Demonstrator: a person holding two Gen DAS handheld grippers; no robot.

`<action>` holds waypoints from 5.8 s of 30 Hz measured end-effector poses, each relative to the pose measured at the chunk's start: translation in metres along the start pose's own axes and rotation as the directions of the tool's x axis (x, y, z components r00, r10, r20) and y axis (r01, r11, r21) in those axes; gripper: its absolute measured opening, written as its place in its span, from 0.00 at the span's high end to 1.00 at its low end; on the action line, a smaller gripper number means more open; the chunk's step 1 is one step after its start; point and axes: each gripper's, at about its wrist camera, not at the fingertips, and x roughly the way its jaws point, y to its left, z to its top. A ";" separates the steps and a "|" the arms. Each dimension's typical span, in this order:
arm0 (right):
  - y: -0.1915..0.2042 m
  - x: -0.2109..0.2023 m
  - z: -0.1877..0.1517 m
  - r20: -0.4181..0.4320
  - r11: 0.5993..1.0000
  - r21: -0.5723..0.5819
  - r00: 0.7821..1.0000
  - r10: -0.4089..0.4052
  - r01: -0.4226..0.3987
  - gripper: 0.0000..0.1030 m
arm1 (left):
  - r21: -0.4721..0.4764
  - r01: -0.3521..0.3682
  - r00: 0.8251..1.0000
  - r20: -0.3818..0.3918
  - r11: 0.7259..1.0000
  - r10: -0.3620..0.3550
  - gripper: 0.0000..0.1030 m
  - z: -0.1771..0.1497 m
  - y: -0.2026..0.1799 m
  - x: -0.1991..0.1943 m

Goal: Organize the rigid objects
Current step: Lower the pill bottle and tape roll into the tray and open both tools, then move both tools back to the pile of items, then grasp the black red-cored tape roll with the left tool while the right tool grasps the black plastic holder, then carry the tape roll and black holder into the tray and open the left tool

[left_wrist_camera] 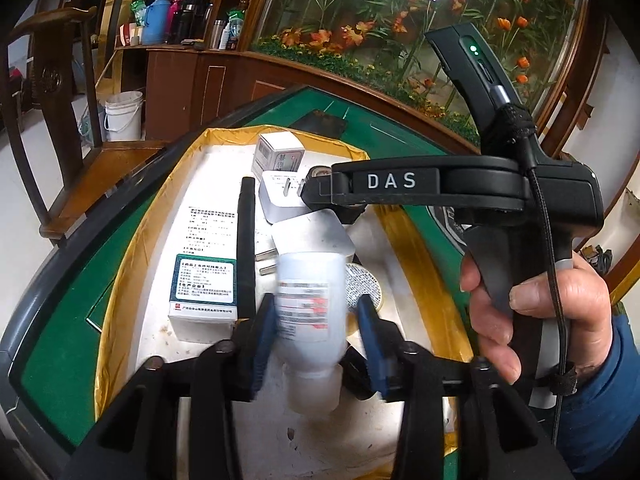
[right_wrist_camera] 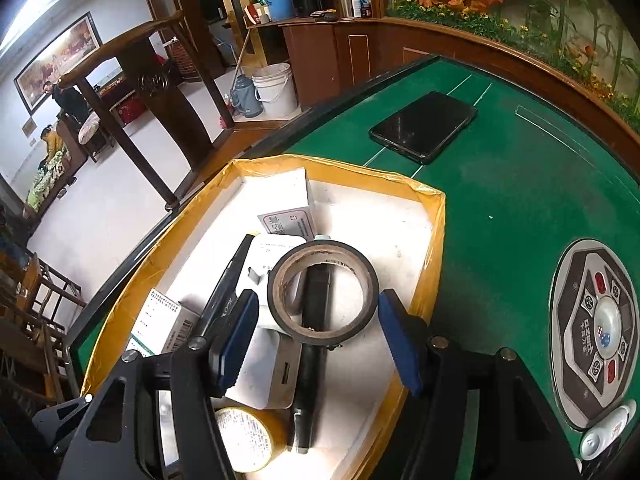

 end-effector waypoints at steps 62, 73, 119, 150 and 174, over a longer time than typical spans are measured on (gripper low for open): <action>-0.204 -0.135 -0.157 0.172 0.940 0.277 0.973 0.157 -0.200 0.29 | 0.252 0.096 0.992 0.061 0.963 -0.115 0.16 -0.048 -0.137 -0.022; -0.164 -0.124 -0.165 0.010 0.946 0.168 0.960 0.281 -0.278 0.25 | 0.292 0.095 0.994 0.027 0.952 -0.108 0.16 -0.055 -0.151 -0.020; -0.164 -0.116 -0.178 -0.064 0.999 0.048 0.998 -0.019 0.022 0.22 | 0.366 0.166 0.982 -0.151 0.916 -0.117 0.35 -0.081 -0.193 0.018; -0.166 -0.152 -0.167 0.116 0.986 0.133 0.989 0.088 -0.103 0.41 | 0.325 0.133 0.991 -0.021 0.936 -0.133 0.35 -0.058 -0.177 -0.020; -0.020 -0.145 -0.109 0.117 0.978 -0.106 0.974 0.193 -0.181 0.41 | 0.076 -0.073 0.990 0.123 0.994 0.064 0.35 0.034 -0.020 -0.043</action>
